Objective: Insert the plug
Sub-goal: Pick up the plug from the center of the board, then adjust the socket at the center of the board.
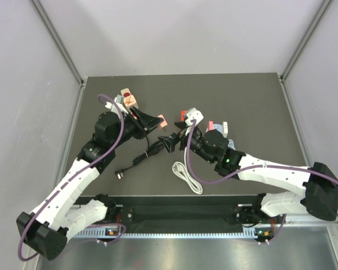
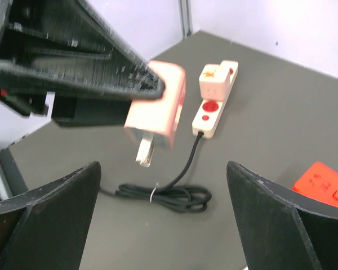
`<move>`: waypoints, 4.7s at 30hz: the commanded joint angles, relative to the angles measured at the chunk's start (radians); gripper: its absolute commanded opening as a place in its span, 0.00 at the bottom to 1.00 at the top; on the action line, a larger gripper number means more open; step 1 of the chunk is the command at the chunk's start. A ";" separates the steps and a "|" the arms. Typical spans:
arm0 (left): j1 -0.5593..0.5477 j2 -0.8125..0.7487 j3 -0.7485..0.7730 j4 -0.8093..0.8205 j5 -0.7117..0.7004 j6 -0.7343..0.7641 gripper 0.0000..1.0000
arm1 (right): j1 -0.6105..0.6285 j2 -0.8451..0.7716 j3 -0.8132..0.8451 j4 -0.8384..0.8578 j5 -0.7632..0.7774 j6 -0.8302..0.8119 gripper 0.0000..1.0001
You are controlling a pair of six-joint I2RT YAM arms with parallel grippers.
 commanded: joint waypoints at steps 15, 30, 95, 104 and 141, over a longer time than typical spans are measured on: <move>-0.006 -0.040 -0.029 0.037 0.119 -0.071 0.15 | 0.013 0.067 0.054 0.214 -0.028 -0.089 0.01; -0.007 0.009 0.118 -0.195 0.134 0.108 0.62 | 0.012 -0.011 -0.061 0.278 -0.091 -0.123 0.00; -0.006 0.164 0.367 -0.580 0.754 1.214 0.68 | -0.221 -0.078 -0.121 0.306 -0.912 0.221 0.00; -0.007 0.186 0.361 -0.607 0.757 1.230 0.65 | -0.220 -0.089 -0.127 0.326 -0.921 0.224 0.00; 0.525 0.707 0.658 -0.457 -0.248 0.438 0.00 | -0.102 0.919 0.943 -0.697 -0.092 0.204 0.55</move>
